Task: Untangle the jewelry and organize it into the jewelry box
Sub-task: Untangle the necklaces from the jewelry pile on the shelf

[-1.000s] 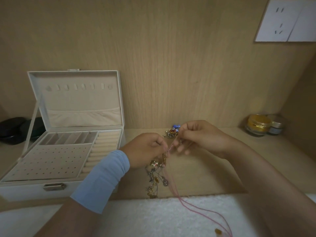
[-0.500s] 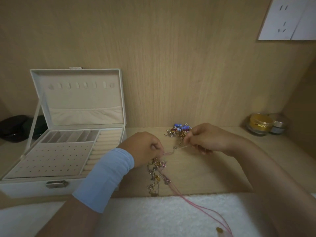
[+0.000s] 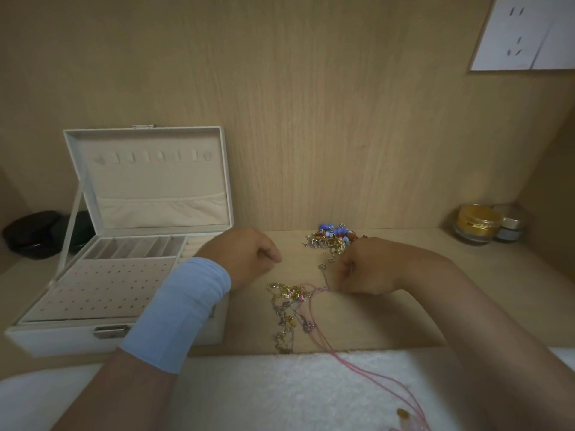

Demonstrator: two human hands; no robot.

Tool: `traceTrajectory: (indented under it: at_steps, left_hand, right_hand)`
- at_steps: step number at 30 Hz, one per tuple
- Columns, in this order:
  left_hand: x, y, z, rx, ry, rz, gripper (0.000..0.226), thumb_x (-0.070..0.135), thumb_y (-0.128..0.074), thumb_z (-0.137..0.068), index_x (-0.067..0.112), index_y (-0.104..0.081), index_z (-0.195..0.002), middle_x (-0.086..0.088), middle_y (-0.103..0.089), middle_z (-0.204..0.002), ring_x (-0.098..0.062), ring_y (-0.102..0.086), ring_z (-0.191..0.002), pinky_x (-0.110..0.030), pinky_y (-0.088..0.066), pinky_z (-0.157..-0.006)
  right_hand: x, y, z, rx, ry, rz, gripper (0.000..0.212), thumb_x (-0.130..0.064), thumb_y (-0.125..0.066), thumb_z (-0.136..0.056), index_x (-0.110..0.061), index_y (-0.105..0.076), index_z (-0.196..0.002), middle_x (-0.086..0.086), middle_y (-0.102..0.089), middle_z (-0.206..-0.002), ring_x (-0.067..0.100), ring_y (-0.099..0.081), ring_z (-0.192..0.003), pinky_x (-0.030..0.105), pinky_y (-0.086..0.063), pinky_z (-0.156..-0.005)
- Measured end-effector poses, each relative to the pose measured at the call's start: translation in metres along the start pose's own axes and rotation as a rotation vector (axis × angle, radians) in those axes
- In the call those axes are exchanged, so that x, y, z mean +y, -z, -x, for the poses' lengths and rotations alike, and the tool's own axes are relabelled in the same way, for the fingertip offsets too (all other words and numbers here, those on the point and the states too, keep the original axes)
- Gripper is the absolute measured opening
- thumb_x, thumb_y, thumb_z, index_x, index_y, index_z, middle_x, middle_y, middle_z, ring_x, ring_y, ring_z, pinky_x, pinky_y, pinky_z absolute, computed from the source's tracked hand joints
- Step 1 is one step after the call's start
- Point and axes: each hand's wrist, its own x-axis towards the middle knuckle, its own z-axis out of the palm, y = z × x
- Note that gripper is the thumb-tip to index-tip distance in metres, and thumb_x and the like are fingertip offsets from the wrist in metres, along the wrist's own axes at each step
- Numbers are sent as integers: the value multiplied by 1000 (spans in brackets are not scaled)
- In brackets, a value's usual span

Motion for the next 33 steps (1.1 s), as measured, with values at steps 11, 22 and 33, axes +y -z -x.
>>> traceTrajectory:
  at_steps: [11, 22, 33]
  left_hand:
    - [15, -18, -3, -30, -13, -451, 16, 26, -63, -85, 30, -76, -93, 10, -72, -96, -14, -66, -92, -25, -49, -84]
    - [24, -11, 11, -118, -73, -133, 14, 39, -76, -75, 33, -65, -81, 17, -64, -83, -6, -61, -83, -26, -50, -78]
    - [19, -8, 22, -340, -8, -191, 36, 42, -86, -64, 35, -61, -89, 18, -57, -86, -10, -60, -87, -33, -54, -87]
  right_hand:
    - [-27, -23, -10, 191, 244, -26, 16, -22, -61, -89, -30, -73, -96, -16, -70, -94, 0, -59, -84, 23, -48, -80]
    - [-33, -10, 2, 118, 261, -177, 5, -27, -69, -83, -27, -72, -87, -16, -66, -77, -3, -59, -72, 20, -49, -70]
    - [-6, 6, 13, -204, 46, -65, 33, -18, -86, -70, -28, -68, -96, -17, -58, -74, -3, -52, -68, 16, -39, -60]
